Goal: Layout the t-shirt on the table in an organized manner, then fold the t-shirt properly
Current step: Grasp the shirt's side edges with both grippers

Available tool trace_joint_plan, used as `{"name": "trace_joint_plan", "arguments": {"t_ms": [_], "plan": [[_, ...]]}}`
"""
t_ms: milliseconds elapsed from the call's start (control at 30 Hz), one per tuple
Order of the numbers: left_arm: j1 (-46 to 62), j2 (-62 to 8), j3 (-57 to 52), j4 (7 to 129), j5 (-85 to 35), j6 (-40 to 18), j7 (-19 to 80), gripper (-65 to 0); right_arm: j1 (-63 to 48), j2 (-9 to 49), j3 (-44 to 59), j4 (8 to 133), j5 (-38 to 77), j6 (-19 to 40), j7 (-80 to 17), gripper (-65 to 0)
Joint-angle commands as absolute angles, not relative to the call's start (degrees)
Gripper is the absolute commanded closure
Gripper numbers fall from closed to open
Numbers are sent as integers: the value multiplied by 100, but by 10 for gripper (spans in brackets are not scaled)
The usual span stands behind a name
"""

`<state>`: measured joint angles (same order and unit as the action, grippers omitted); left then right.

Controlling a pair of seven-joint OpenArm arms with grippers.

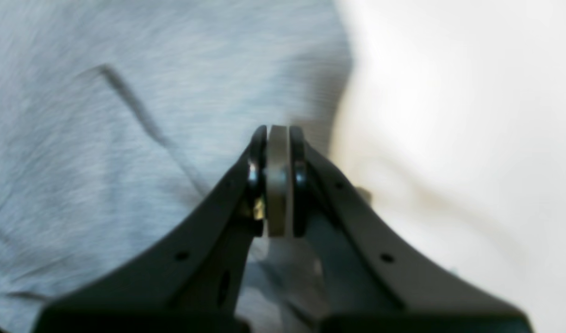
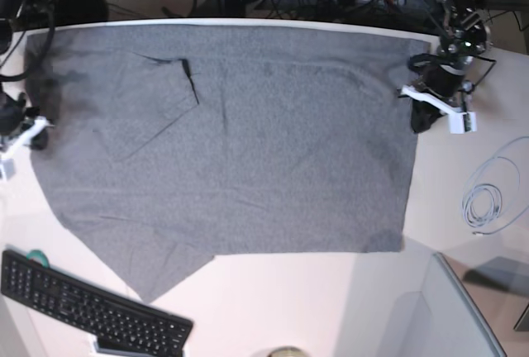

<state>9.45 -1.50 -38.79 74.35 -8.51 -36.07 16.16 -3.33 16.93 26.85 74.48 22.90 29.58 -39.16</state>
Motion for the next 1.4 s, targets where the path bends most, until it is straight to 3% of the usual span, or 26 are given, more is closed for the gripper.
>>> {"name": "trace_joint_plan", "arguments": {"t_ms": [0,133,300,733,867,1033,1167,1367], "plan": [[901,-145,-3846,7600,-936,-3644,1473,0,-163,1833,2624,7530,2343,2993,-3793,-8],[699,-110,-3327,7424,-884,-3609,1455,0,295,1833,2290,7187,2334,2949,-3793,-8],[303,-145,-3248,6747,-875,-3609,1446,0,1226,1895,2229,5701,2325,2949,-3723,-8],[-13,-796,-3248,6334,-927,-3389,1455,0,2088,2211,2193,4154,2176,2818,-1982,-29],[-171,-919,-3222,6387,-884,-3389,1464,0,2563,2264,2237,3196,1349,2325,-1534,-188],[-84,-857,-3204,6765,-910,-3389,1473,0,2703,2264,2202,2853,787,2316,-769,-389],[4,-848,-3213,6756,-927,-3398,1473,0,2941,2264,2211,2202,664,2273,-567,-441],[259,-1007,-3248,6800,-936,-3398,1464,0,3011,2299,2202,1543,655,2123,92,-440]]}}
